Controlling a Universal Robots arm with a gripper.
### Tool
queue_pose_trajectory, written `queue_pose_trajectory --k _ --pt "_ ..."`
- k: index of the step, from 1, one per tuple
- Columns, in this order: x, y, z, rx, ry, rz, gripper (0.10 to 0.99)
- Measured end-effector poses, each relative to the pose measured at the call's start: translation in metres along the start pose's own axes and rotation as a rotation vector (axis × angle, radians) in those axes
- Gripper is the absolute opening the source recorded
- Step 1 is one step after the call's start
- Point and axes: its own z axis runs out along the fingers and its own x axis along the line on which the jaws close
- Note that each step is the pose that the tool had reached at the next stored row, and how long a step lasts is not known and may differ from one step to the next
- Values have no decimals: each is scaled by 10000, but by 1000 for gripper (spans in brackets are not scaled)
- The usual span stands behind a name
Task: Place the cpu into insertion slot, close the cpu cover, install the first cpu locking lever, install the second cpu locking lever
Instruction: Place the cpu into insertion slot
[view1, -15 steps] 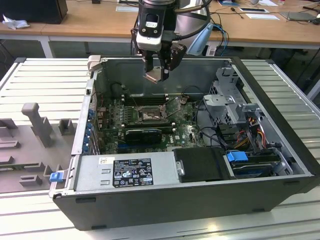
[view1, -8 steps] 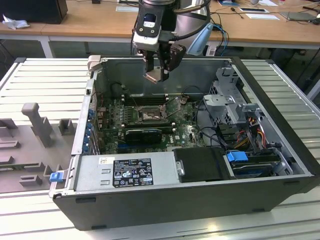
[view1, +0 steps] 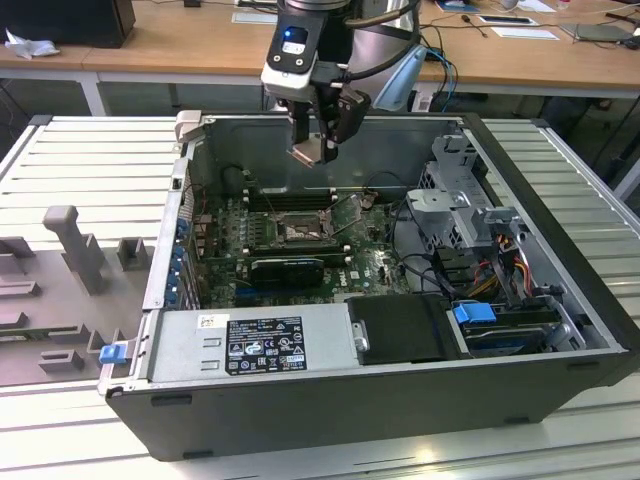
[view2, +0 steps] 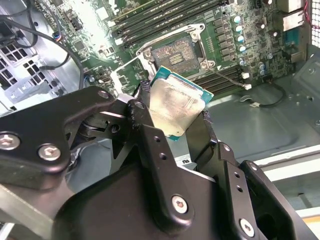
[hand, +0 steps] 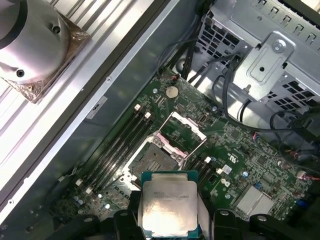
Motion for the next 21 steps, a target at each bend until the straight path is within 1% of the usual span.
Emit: queue_pose_trajectory --k 5,10,21 --pt "0 0 1 -7 -30 339 529" --pt "0 -1 6 -17 -74 829 529" --pt "0 -1 11 -26 -117 1316 529"
